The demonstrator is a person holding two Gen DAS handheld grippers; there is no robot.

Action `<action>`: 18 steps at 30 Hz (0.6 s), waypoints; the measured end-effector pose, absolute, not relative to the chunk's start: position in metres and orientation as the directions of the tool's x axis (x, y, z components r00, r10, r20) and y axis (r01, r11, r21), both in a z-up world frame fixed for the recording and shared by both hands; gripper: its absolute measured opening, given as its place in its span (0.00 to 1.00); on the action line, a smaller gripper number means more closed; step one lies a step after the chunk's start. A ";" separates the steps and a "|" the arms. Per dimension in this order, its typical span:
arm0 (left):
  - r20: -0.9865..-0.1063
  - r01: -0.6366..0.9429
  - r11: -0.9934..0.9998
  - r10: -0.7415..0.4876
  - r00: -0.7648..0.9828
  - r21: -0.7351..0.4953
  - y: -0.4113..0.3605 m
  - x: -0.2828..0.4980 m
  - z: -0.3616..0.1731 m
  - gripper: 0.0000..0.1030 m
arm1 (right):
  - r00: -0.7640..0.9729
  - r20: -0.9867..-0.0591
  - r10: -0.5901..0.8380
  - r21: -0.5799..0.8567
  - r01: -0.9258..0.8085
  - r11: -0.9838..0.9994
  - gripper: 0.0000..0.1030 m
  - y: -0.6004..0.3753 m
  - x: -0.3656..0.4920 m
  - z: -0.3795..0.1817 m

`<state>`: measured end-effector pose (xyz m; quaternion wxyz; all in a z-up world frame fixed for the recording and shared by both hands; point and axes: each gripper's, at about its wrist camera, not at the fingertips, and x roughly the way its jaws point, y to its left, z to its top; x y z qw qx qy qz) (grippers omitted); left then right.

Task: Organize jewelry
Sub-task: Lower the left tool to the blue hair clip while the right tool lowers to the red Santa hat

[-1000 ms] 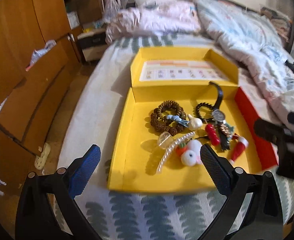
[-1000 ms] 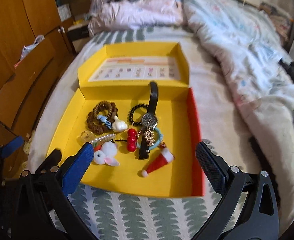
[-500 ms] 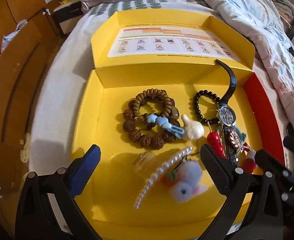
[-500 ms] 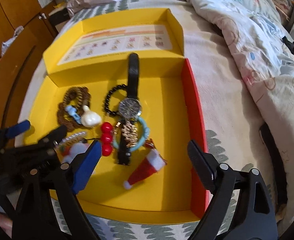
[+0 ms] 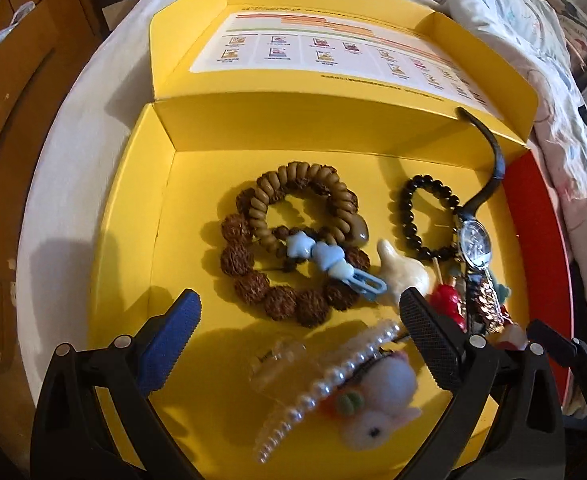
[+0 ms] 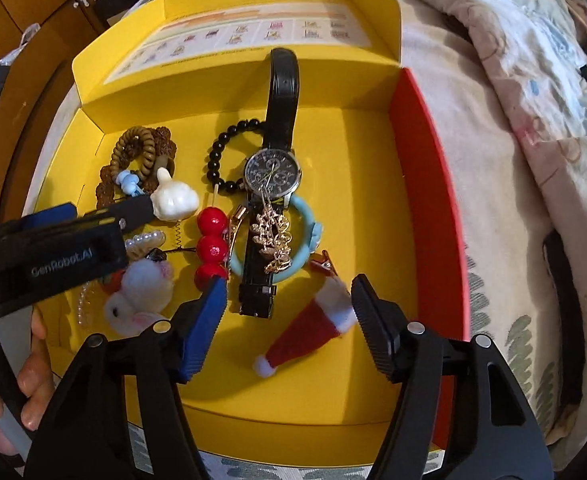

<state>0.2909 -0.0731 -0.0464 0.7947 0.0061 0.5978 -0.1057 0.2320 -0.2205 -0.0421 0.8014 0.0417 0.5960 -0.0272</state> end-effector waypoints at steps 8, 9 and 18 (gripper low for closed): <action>-0.952 0.184 0.974 -0.178 0.248 -0.134 -0.070 0.307 -0.051 0.96 | 0.279 -0.960 -0.003 0.030 0.113 0.993 0.61 -0.231 0.236 -0.053; -0.952 0.187 0.973 -0.182 0.244 -0.138 -0.070 0.308 -0.053 0.96 | 0.280 -0.960 0.003 0.036 0.113 0.993 0.61 -0.231 0.236 -0.053; -0.956 0.192 0.967 -0.208 0.205 -0.169 -0.083 0.314 -0.062 0.96 | 0.272 -0.962 0.005 0.034 0.099 0.994 0.61 -0.234 0.234 -0.052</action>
